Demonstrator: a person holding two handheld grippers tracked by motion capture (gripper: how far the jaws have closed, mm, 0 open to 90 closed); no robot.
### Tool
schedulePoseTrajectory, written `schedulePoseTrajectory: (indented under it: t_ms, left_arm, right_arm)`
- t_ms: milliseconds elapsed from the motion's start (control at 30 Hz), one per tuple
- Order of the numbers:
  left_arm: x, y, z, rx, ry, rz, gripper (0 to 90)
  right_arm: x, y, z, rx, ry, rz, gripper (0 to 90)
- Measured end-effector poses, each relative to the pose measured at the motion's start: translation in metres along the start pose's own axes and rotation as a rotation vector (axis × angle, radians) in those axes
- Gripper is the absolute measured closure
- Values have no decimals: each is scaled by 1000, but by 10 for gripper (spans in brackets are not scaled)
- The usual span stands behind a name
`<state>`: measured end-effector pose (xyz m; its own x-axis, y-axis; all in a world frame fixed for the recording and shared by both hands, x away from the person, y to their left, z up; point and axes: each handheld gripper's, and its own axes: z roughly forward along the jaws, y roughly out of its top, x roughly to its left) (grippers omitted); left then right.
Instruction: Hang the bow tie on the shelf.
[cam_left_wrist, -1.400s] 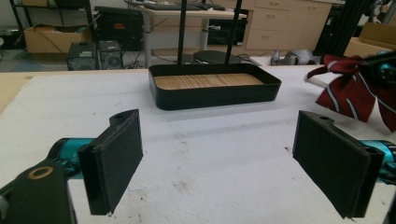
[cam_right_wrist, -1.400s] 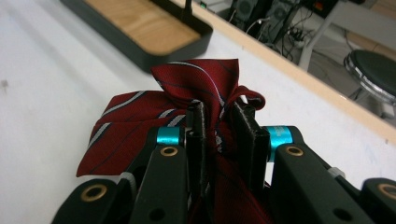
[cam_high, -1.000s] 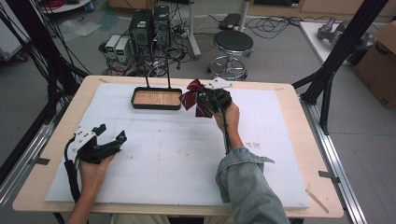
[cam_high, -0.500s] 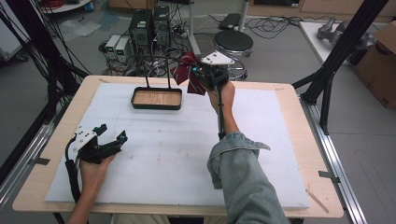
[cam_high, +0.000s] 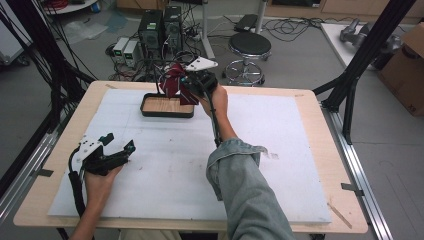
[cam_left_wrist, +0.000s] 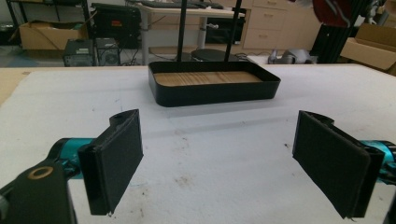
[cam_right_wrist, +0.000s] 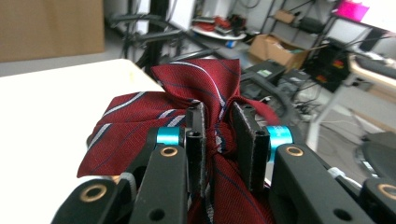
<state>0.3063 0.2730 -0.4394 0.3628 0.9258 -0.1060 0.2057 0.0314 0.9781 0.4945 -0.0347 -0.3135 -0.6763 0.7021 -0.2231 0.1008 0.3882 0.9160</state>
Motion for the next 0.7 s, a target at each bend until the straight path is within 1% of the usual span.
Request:
schedulePoseTrajectory:
  t_ms: [67, 100, 133, 200, 300, 367, 467, 500, 533, 567, 700]
  left_arm:
    - [0, 0, 1, 1, -3, -2, 162]
    - [0, 0, 0, 6, -3, 5, 162]
    - [-1, 0, 1, 6, -8, 4, 162]
    - [-1, 0, 1, 7, -6, 5, 163]
    - [-1, 0, 1, 7, -6, 3, 162]
    - [-1, -1, 1, 7, -8, 2, 162]
    - [-1, -1, 2, 6, -12, 4, 163]
    - [-1, -1, 2, 6, -12, 4, 162]
    - [-2, -1, 2, 6, -13, 4, 163]
    - [-2, -1, 2, 6, -13, 4, 162]
    - [-2, -1, 3, 8, -16, 4, 162]
  right_arm:
    - [1, -1, 3, 5, 7, -7, 754]
    - [4, -4, 10, 24, 19, -20, 754]
    - [5, -5, 13, 31, 21, -26, 754]
    - [5, -6, 15, 32, 25, -24, 753]
    - [4, -10, 20, 52, 29, -23, 754]
    - [3, -11, 22, 56, 30, -22, 754]
    - [0, -16, 26, 82, 20, -21, 753]
    - [0, -16, 26, 82, 20, -21, 753]
    - [-2, -19, 28, 96, 11, -19, 753]
    - [-2, -19, 28, 96, 11, -19, 753]
    - [-9, -26, 33, 116, -19, 1, 752]
